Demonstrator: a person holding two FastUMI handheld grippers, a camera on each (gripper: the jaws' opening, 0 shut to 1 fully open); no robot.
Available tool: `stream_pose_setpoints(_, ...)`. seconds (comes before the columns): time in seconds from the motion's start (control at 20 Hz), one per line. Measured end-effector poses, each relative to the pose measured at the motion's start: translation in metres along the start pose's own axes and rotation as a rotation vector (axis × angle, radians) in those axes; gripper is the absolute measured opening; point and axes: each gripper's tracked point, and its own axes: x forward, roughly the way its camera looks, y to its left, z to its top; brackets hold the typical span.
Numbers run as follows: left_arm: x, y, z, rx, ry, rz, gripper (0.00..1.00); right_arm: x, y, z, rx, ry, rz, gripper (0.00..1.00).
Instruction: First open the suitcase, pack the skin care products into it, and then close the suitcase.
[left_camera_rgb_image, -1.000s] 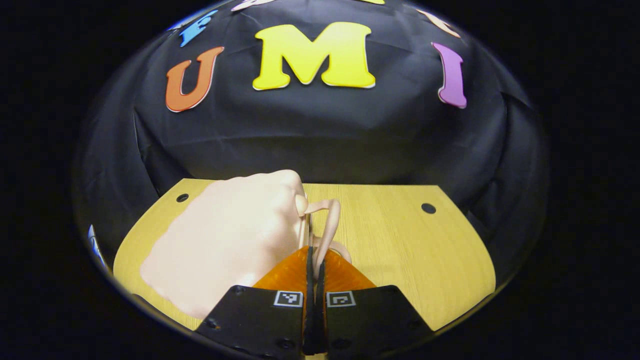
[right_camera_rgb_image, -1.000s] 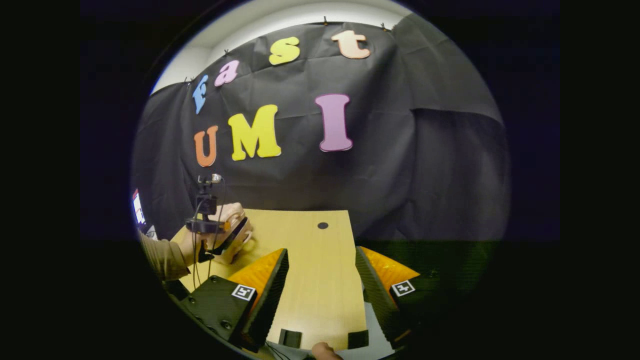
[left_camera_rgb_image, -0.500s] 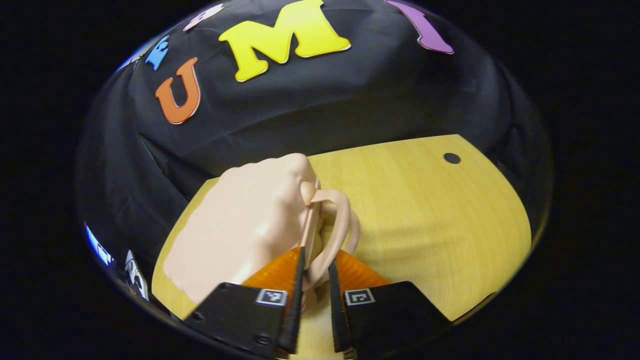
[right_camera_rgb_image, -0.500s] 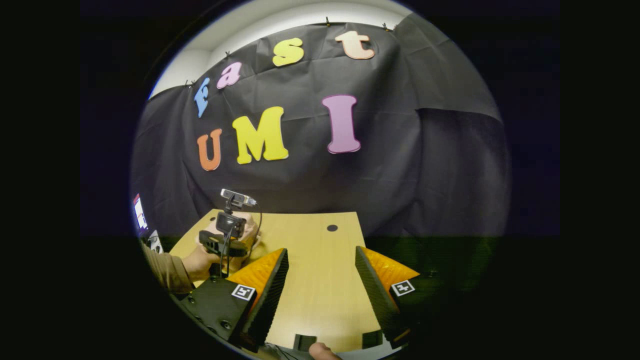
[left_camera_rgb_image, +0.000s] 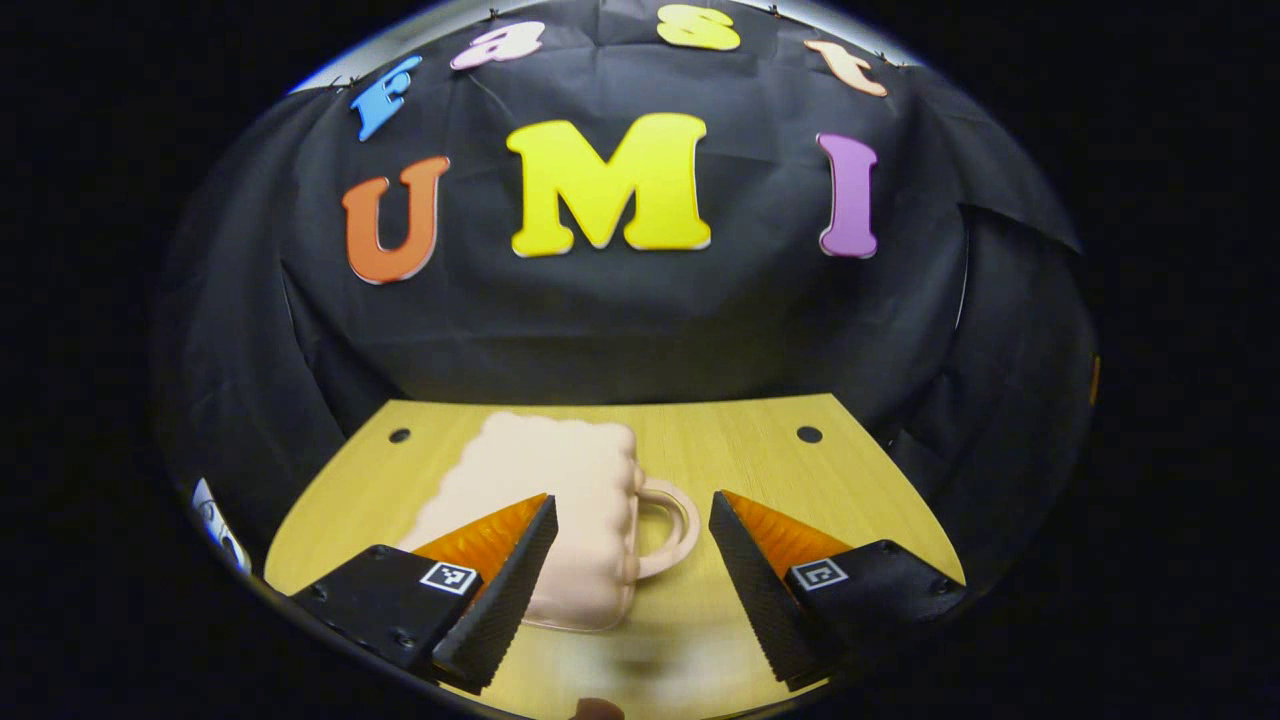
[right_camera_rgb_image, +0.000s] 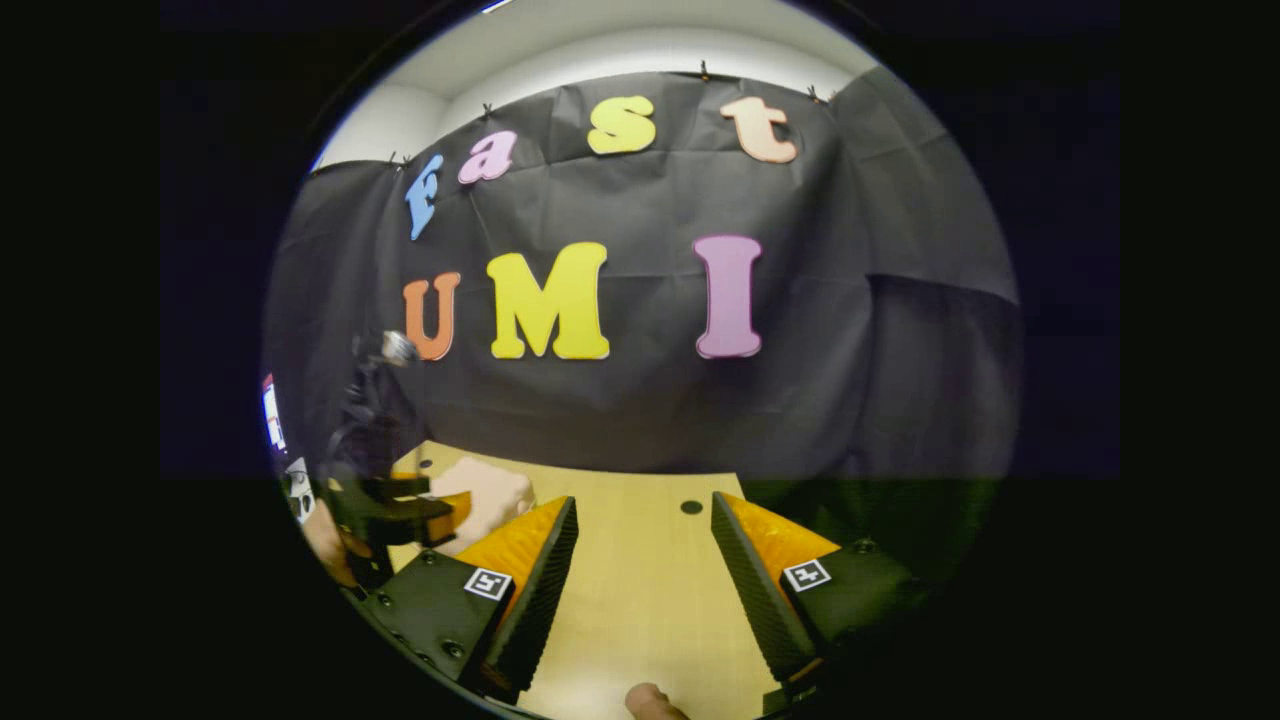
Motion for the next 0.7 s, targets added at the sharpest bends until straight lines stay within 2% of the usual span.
stream_pose_setpoints(0.15, -0.052, 0.049, 0.045, 0.003, -0.141, 0.084, 0.98, 0.007, 0.042, 0.018, 0.003, -0.054, 0.018, 0.8)
stream_pose_setpoints(0.3, -0.093, 0.063, 0.069, 0.016, -0.233, 0.039, 0.99, 0.01, 0.083, 0.028, -0.017, -0.088, 0.035, 0.81)
stream_pose_setpoints(0.4, -0.111, 0.084, 0.072, 0.03, -0.251, 0.061, 0.98, 0.007, 0.109, 0.032, -0.041, -0.108, 0.049, 0.82)
stream_pose_setpoints(0.45, -0.115, 0.091, 0.073, 0.026, -0.261, 0.065, 0.98, 0.007, 0.119, 0.033, -0.044, -0.116, 0.049, 0.79)
stream_pose_setpoints(0.5, -0.116, 0.092, 0.071, 0.012, -0.258, 0.043, 0.99, 0.006, 0.131, 0.033, -0.04, -0.117, 0.054, 0.82)
stream_pose_setpoints(0.55, -0.115, 0.089, 0.064, 0.001, -0.244, 0.014, 0.94, 0.007, 0.144, 0.033, -0.035, -0.114, 0.065, 0.81)
stream_pose_setpoints(0.6, -0.114, 0.092, 0.058, -0.006, -0.231, 0.005, 0.99, 0.008, 0.154, 0.031, -0.035, -0.109, 0.069, 0.82)
stream_pose_setpoints(0.65, -0.111, 0.094, 0.054, -0.005, -0.221, -0.004, 0.99, 0.009, 0.161, 0.029, -0.039, -0.103, 0.064, 0.82)
stream_pose_setpoints(0.7, -0.112, 0.1, 0.051, -0.005, -0.217, -0.001, 0.94, 0.01, 0.168, 0.027, -0.039, -0.094, 0.064, 0.81)
